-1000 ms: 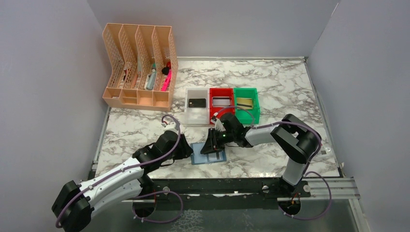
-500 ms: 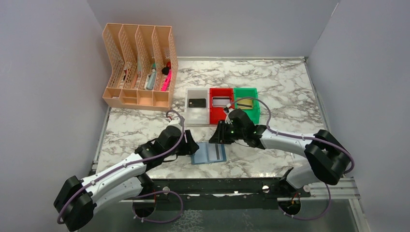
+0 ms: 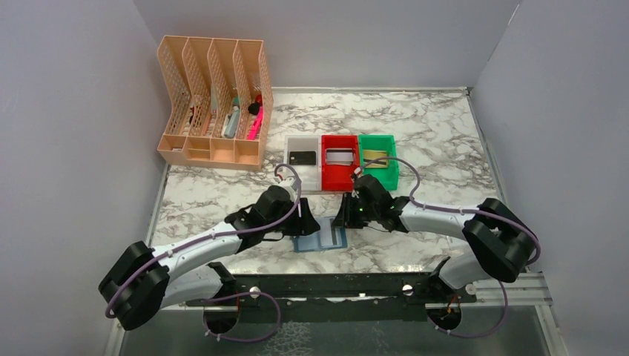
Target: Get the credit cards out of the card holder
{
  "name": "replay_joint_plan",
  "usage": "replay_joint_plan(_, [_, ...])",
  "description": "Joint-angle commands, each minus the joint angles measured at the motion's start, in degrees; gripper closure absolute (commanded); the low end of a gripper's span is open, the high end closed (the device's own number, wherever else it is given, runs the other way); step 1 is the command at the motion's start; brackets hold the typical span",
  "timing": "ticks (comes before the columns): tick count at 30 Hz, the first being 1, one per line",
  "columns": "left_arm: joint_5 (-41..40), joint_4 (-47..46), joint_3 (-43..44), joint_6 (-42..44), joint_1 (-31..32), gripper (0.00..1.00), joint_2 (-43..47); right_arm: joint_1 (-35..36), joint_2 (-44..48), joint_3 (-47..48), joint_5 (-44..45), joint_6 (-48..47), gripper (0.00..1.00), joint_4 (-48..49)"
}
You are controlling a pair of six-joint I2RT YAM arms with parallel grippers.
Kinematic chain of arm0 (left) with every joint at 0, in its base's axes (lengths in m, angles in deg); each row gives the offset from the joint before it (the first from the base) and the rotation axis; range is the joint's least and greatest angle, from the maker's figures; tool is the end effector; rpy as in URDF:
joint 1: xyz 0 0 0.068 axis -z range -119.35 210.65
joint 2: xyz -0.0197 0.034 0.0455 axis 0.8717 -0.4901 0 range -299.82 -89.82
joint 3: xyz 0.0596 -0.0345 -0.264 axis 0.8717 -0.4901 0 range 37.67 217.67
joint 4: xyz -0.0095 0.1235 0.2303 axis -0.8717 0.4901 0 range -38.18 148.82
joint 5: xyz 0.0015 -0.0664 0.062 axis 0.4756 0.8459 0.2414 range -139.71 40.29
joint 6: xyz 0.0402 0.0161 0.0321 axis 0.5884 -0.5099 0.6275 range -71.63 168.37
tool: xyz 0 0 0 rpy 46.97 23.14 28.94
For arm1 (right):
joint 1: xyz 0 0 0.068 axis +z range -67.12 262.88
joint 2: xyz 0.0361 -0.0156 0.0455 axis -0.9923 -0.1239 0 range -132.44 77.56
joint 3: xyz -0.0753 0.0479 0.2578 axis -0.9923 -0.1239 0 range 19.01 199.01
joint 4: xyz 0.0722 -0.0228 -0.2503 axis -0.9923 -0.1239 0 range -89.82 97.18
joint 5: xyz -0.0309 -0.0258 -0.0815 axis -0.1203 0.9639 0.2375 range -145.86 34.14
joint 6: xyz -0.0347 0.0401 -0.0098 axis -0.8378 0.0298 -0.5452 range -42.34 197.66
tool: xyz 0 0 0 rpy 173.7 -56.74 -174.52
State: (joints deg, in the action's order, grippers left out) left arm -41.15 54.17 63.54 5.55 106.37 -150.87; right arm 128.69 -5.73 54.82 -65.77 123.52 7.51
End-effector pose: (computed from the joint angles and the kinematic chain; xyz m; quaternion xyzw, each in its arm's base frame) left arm 0.1453 -0.1567 0.1859 0.0556 0.8934 -0.3557 0.2689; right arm 0.1860 0.2002 0.1557 -0.0311 0.9274 0.3172 0.1959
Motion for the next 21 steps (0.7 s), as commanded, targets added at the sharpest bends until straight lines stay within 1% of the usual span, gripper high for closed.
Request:
replay_joint_plan(1, [3.9,-4.8,0.1,-0.4,-0.1,0.44,-2.9,-0.5,-2.0,-0.6,-1.5,0.3,0.71,2.5])
replay_joint_plan(11, [4.4,-8.8,-1.2,-1.2,-0.1,0.48,-7.5,-0.6,-4.0,-1.2,-3.1,1.0,0.75,3.7])
replay_joint_plan(17, [2.9,-9.5,-2.7,-2.1,-0.1,0.52,-9.3,-0.6,-0.6,-1.0,-1.3,0.6,0.74,1.3])
replay_joint_plan(21, [3.6,-13.2,-4.4,-3.3,-0.1,0.56,-11.0,-0.6,1.0,-0.8,-3.2,-0.3,0.74,1.8])
